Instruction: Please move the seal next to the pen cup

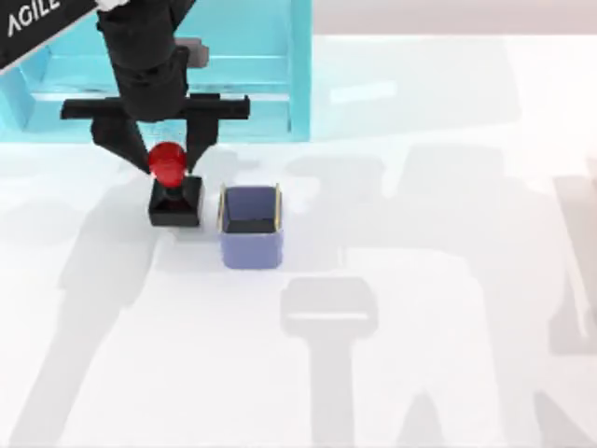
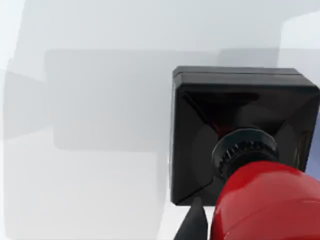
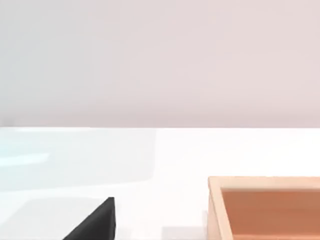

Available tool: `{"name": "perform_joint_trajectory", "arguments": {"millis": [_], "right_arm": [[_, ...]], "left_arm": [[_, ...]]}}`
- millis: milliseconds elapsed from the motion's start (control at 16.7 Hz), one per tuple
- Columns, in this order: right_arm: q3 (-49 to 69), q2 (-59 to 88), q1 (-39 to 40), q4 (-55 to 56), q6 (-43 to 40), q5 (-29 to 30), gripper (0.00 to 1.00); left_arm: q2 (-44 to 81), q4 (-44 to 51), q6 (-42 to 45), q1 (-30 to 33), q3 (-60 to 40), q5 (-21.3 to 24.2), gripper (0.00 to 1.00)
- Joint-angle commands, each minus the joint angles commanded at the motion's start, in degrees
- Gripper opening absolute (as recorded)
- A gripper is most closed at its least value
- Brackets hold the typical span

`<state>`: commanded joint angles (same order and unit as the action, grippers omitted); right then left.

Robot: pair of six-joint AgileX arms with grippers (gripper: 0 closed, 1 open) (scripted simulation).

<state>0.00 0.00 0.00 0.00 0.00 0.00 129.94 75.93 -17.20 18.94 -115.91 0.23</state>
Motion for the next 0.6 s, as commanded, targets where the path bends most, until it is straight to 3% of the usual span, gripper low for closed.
{"name": "perform_joint_trajectory", "arguments": {"millis": [240, 600], "right_arm": [[0.0, 0.0, 0.0, 0.0, 0.0, 0.0, 1.0], [0.0, 0.0, 0.0, 0.0, 0.0, 0.0, 1.0]], "left_arm": [[0.0, 0.0, 0.0, 0.0, 0.0, 0.0, 0.98], [0.0, 0.0, 0.0, 0.0, 0.0, 0.0, 1.0]]}}
